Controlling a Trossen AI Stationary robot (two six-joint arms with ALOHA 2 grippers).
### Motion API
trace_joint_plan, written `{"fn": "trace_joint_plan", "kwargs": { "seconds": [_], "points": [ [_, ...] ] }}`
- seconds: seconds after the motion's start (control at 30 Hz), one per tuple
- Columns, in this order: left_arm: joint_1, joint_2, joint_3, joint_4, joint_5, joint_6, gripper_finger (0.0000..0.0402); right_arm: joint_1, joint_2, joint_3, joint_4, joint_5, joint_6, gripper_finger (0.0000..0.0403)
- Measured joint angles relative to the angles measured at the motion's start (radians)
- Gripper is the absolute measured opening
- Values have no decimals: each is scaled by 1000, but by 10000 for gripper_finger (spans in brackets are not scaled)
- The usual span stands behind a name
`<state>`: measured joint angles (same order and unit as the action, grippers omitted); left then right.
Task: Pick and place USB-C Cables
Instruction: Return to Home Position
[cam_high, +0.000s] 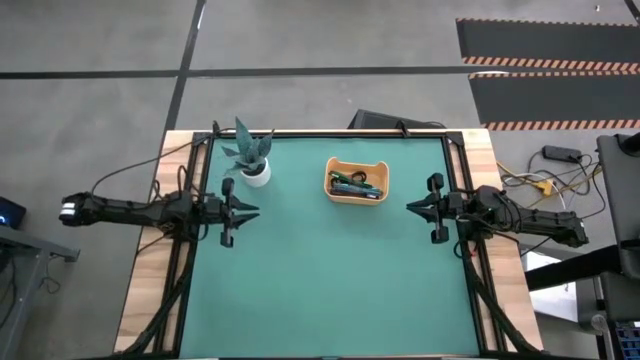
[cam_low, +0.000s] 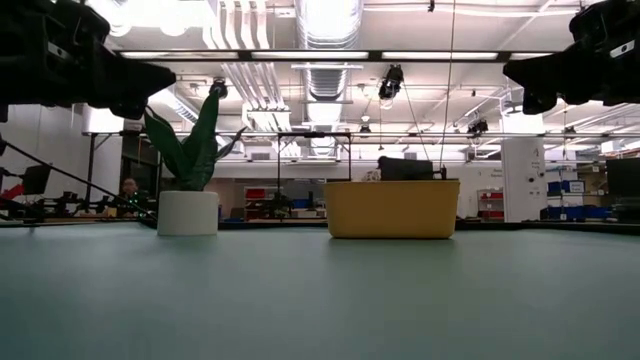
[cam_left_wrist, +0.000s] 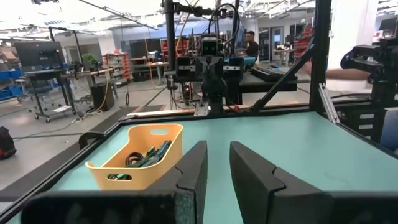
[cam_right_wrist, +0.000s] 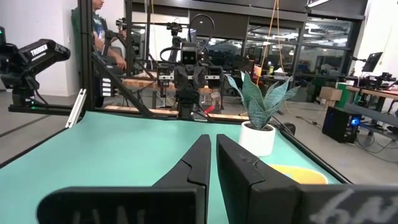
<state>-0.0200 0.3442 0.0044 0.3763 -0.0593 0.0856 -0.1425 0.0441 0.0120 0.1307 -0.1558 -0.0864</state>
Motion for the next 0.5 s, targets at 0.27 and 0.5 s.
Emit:
{"fn": "trace_joint_plan", "kwargs": {
  "seconds": [0.27,0.5],
  "points": [
    [0,23,0,0,0,0,54,0,0,0,0,0,0,18],
    [0,39,0,0,0,0,54,0,0,0,0,0,0,18]
  ]
}}
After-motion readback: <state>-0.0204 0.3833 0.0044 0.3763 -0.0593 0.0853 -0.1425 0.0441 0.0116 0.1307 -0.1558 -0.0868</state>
